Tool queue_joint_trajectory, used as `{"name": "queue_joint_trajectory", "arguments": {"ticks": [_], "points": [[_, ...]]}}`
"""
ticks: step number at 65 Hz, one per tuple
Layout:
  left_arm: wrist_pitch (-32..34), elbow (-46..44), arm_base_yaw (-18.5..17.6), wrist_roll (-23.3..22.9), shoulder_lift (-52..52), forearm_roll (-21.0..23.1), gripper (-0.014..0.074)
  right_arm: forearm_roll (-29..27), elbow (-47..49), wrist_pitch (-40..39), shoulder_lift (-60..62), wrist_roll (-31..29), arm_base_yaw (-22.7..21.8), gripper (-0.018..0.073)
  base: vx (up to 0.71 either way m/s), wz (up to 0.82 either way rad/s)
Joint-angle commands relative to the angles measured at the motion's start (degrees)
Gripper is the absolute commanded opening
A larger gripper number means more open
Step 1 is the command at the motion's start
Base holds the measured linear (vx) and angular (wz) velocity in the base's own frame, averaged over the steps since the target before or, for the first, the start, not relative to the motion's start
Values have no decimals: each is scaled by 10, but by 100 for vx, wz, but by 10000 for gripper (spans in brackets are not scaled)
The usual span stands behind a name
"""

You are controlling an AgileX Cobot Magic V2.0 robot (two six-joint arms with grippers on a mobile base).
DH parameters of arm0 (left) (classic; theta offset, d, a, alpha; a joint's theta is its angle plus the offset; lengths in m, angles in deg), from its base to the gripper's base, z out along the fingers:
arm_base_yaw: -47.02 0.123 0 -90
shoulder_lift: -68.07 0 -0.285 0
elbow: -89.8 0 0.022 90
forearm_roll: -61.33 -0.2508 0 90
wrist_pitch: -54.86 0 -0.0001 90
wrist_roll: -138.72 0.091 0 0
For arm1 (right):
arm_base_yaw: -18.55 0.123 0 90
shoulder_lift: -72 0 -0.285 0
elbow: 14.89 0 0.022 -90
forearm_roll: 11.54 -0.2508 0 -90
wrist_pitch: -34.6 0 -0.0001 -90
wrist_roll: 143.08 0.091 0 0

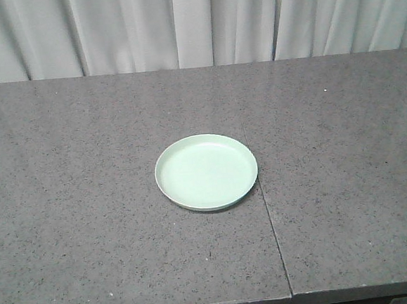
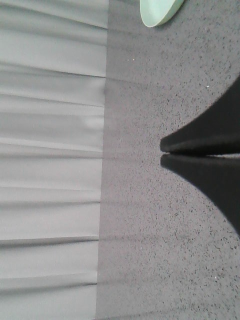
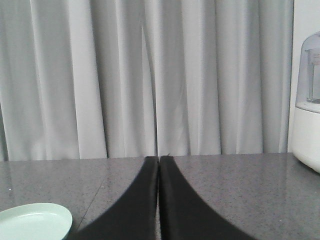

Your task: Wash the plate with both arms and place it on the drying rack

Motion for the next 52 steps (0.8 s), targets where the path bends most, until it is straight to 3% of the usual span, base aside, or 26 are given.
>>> {"name": "queue_joint_trajectory", "arguments": {"ticks": [1, 18, 32, 39, 52], "points": [[44, -19, 1, -5, -9, 4, -6, 0, 81, 33, -53, -31, -4, -1, 0, 0], [44, -19, 1, -5, -9, 4, -6, -19, 245, 246, -191, -47, -4, 8, 0, 0], [44, -19, 1, -5, -9, 4, -6, -80, 332, 378, -302, -130, -4, 45, 0, 0], [44, -19, 1, -5, -9, 4, -6, -118, 360, 421, -351, -167, -4, 133, 0, 0], [44, -19, 1, -5, -9, 4, -6, -172, 401, 480, -432, -220, 3, 405, 0, 0]]}}
